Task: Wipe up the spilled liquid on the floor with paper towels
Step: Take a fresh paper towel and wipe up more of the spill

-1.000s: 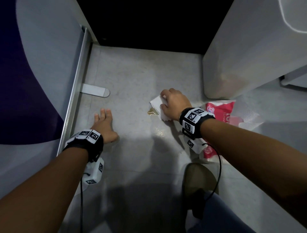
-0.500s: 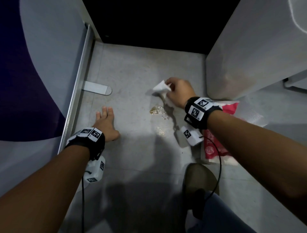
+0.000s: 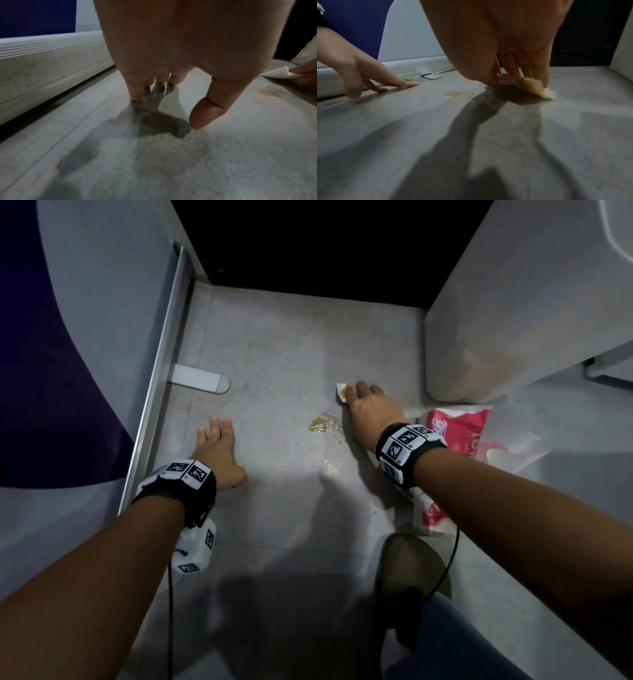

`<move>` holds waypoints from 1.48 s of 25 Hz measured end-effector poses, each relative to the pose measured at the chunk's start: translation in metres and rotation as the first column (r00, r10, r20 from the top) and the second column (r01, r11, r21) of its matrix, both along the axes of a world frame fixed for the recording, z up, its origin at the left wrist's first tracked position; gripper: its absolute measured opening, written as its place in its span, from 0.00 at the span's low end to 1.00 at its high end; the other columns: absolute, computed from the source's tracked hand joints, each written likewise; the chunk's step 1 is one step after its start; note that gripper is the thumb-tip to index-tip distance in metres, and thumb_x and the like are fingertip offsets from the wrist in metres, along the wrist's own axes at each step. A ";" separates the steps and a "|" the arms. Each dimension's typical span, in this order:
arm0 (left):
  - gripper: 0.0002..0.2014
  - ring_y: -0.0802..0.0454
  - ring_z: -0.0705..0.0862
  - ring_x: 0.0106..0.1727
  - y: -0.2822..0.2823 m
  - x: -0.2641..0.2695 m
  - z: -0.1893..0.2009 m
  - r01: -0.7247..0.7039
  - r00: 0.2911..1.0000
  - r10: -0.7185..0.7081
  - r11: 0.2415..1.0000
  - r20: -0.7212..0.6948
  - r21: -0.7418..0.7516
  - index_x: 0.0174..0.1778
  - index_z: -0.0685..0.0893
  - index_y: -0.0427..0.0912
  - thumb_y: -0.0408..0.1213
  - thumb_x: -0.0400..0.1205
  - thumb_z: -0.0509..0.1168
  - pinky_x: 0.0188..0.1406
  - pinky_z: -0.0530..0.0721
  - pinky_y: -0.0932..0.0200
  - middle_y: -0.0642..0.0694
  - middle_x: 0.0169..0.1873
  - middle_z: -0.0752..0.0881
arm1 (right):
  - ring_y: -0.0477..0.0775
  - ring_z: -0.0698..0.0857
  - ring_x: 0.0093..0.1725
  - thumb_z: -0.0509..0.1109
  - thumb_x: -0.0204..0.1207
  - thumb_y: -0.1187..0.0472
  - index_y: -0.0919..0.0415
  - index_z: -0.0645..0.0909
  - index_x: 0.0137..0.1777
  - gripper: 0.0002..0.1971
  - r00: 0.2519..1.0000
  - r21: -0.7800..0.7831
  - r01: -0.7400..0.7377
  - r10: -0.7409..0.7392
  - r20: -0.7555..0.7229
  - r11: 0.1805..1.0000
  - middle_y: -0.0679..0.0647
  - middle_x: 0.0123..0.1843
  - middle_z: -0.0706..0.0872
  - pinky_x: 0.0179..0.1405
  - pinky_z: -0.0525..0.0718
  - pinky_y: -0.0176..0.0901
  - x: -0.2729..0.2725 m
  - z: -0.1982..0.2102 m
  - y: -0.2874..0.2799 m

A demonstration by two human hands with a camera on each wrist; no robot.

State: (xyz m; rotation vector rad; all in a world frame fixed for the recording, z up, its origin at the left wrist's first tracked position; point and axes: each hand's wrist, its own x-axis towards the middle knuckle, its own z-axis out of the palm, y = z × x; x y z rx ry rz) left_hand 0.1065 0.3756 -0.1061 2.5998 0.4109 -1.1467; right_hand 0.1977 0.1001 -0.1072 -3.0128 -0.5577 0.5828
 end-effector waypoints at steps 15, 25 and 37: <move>0.59 0.36 0.34 0.85 -0.001 0.000 -0.005 0.001 1.000 -0.001 1.000 0.003 0.022 0.86 0.32 0.45 0.37 0.71 0.72 0.84 0.52 0.41 0.44 0.85 0.31 | 0.75 0.39 0.86 0.49 0.85 0.50 0.68 0.37 0.87 0.38 0.957 -0.036 0.184 -0.187 -0.221 0.982 0.70 0.88 0.38 0.84 0.50 0.72 -0.044 -0.019 0.031; 0.60 0.35 0.35 0.85 -0.001 0.000 -0.004 0.007 1.000 -0.007 0.999 0.000 0.033 0.85 0.32 0.44 0.36 0.71 0.73 0.84 0.52 0.41 0.43 0.85 0.31 | 0.76 0.32 0.85 0.44 0.85 0.44 0.58 0.32 0.88 0.38 0.983 0.042 0.057 -0.049 -0.178 0.997 0.70 0.86 0.31 0.82 0.39 0.76 -0.065 -0.033 0.050; 0.58 0.33 0.35 0.85 -0.003 -0.001 -0.002 0.015 1.000 -0.015 1.000 0.009 0.027 0.86 0.33 0.44 0.38 0.73 0.72 0.84 0.50 0.41 0.42 0.85 0.32 | 0.72 0.34 0.86 0.46 0.86 0.41 0.49 0.39 0.89 0.35 0.952 0.056 -0.269 0.275 -0.133 0.961 0.67 0.88 0.34 0.83 0.36 0.73 -0.066 -0.034 0.015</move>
